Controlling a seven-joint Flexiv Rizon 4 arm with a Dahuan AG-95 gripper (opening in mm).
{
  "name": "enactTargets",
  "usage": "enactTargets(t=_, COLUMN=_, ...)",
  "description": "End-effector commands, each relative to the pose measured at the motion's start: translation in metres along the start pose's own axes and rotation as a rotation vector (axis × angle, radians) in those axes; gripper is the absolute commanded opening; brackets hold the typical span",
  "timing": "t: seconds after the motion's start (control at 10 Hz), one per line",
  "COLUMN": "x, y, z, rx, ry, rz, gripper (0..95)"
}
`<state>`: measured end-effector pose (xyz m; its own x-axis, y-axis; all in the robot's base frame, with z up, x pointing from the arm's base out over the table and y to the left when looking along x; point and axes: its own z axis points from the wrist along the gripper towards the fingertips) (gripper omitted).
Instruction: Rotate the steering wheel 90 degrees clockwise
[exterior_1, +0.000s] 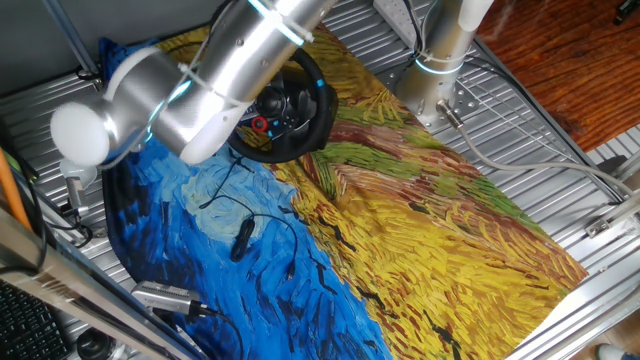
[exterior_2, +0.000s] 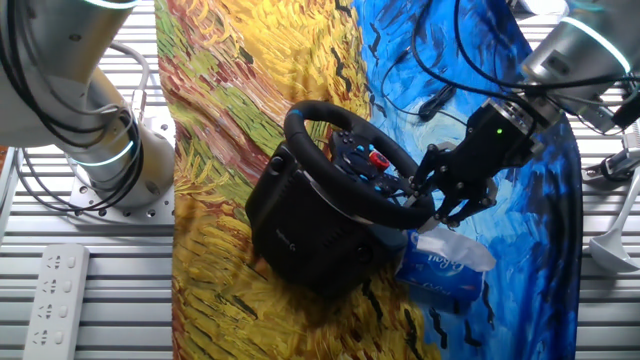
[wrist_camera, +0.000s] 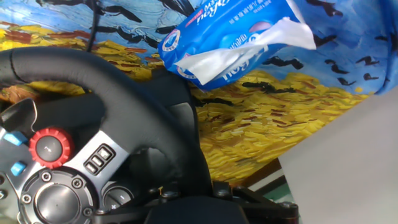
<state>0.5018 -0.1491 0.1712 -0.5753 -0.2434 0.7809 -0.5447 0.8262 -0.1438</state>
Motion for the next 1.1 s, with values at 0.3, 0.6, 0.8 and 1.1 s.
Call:
enactTargets(t=0.3, x=0.004, y=-0.001, z=0.001, rx=-0.009, ry=0.000, rz=-0.001, gripper=19.0)
enactTargets(t=0.6, x=0.010, y=0.001, z=0.003, rx=-0.032, ry=-0.027, rz=0.028, gripper=19.0)
enactTargets(t=0.8, x=0.012, y=0.003, z=0.002, rx=-0.022, ry=-0.034, rz=0.027, gripper=19.0)
enactTargets(t=1.1, x=0.018, y=0.002, z=0.003, rx=-0.023, ry=-0.040, rz=0.029, gripper=19.0)
